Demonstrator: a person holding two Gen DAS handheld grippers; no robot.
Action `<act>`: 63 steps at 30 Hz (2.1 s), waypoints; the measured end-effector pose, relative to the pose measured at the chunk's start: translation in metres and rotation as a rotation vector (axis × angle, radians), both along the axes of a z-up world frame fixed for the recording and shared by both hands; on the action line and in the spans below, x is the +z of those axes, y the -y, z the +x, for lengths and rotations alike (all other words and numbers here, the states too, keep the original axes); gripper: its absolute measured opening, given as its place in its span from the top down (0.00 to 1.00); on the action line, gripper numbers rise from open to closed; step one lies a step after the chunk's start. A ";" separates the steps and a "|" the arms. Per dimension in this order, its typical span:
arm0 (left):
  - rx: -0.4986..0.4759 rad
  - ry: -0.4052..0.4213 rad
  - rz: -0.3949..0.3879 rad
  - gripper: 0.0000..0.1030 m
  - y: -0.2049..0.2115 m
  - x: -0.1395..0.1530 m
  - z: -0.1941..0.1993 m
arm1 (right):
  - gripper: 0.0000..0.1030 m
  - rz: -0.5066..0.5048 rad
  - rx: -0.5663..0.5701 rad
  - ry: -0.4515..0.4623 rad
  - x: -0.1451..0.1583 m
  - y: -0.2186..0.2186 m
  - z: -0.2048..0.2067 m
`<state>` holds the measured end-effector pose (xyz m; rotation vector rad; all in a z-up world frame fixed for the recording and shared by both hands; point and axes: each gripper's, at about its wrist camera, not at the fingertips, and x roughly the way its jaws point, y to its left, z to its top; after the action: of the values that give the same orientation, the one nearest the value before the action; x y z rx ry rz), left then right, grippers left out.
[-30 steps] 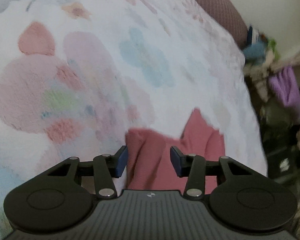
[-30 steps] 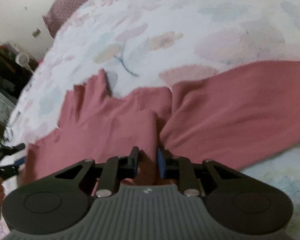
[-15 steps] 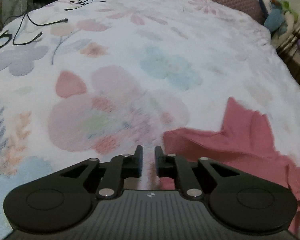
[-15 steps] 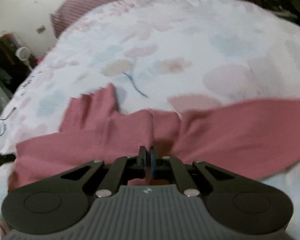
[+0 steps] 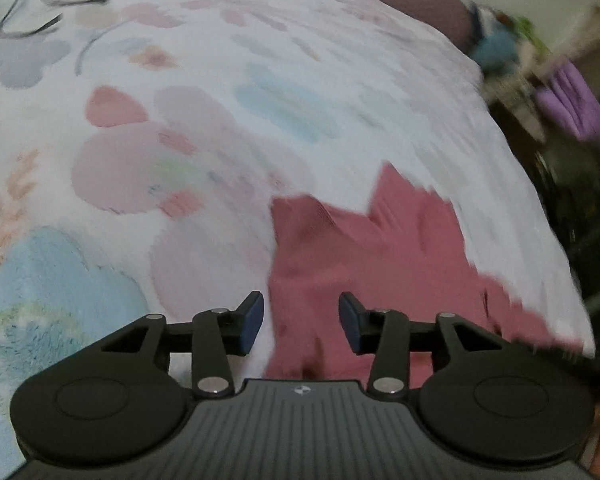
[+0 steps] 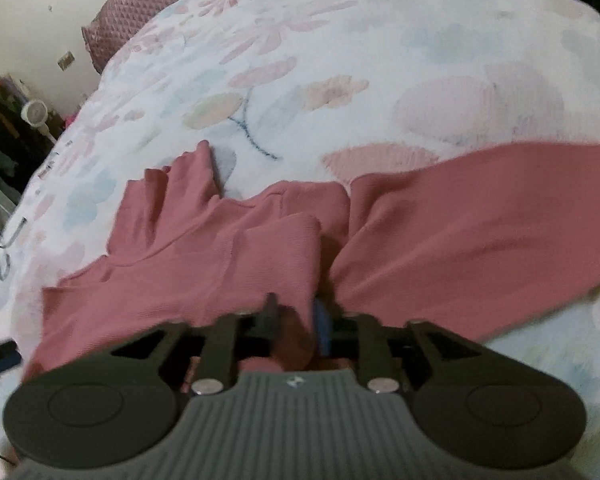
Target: Fold small clothes
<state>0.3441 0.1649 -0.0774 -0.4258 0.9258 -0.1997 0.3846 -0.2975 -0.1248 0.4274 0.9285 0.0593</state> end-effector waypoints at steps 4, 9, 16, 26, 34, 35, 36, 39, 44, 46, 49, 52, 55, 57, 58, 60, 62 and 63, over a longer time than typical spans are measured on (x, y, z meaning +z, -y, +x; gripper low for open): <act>-0.102 -0.007 0.053 0.45 0.007 0.000 -0.015 | 0.70 0.109 -0.046 -0.010 -0.002 0.011 -0.011; -0.138 -0.058 0.133 0.54 0.015 -0.015 -0.027 | 0.92 0.180 -0.072 -0.032 -0.011 0.014 -0.017; -0.065 -0.043 0.226 0.93 0.020 -0.016 -0.028 | 0.98 0.031 -0.009 0.053 0.034 0.001 -0.022; -0.042 -0.049 0.186 0.75 0.015 -0.008 -0.033 | 0.85 -0.004 -0.002 -0.080 0.001 0.018 -0.016; -0.054 0.059 0.241 0.62 0.010 0.045 -0.037 | 0.67 -0.110 0.043 0.009 0.054 0.040 -0.044; -0.049 0.077 0.254 0.60 0.011 0.051 -0.036 | 0.66 -0.126 0.041 0.018 0.061 0.047 -0.049; -0.044 0.092 0.264 0.58 0.011 0.058 -0.035 | 0.64 -0.139 0.036 0.028 0.067 0.055 -0.055; -0.025 0.126 0.267 0.54 0.009 0.072 -0.032 | 0.60 -0.180 0.007 0.061 0.089 0.083 -0.071; 0.016 0.124 0.162 0.54 -0.006 0.075 -0.014 | 0.56 -0.214 -0.070 0.086 0.107 0.131 -0.100; 0.034 0.096 0.086 0.54 -0.013 0.067 -0.002 | 0.56 -0.222 -0.095 0.079 0.104 0.148 -0.110; 0.069 0.051 0.018 0.55 -0.018 0.052 0.020 | 0.56 -0.224 -0.120 0.065 0.093 0.164 -0.120; 0.085 0.008 -0.001 0.60 -0.017 0.035 0.042 | 0.56 -0.210 -0.123 0.046 0.076 0.166 -0.121; 0.078 -0.024 -0.001 0.60 -0.010 0.018 0.062 | 0.56 -0.231 -0.087 0.034 0.061 0.153 -0.111; 0.078 -0.051 0.000 0.60 -0.005 0.006 0.074 | 0.56 -0.262 -0.069 0.030 0.053 0.148 -0.104; 0.076 -0.067 0.001 0.60 -0.002 -0.001 0.080 | 0.57 -0.271 -0.072 0.029 0.049 0.147 -0.099; 0.071 -0.083 0.010 0.60 0.002 -0.010 0.087 | 0.56 -0.275 -0.104 0.036 0.045 0.154 -0.091; 0.065 -0.102 0.040 0.60 0.008 -0.020 0.093 | 0.56 -0.261 -0.160 0.043 0.042 0.173 -0.084; 0.062 -0.109 0.058 0.60 0.011 -0.024 0.095 | 0.56 -0.251 -0.197 0.042 0.040 0.187 -0.080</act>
<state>0.4390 0.1535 -0.1010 -0.4139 1.0218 -0.0934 0.3042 -0.4850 -0.0848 0.2819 0.8360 -0.2251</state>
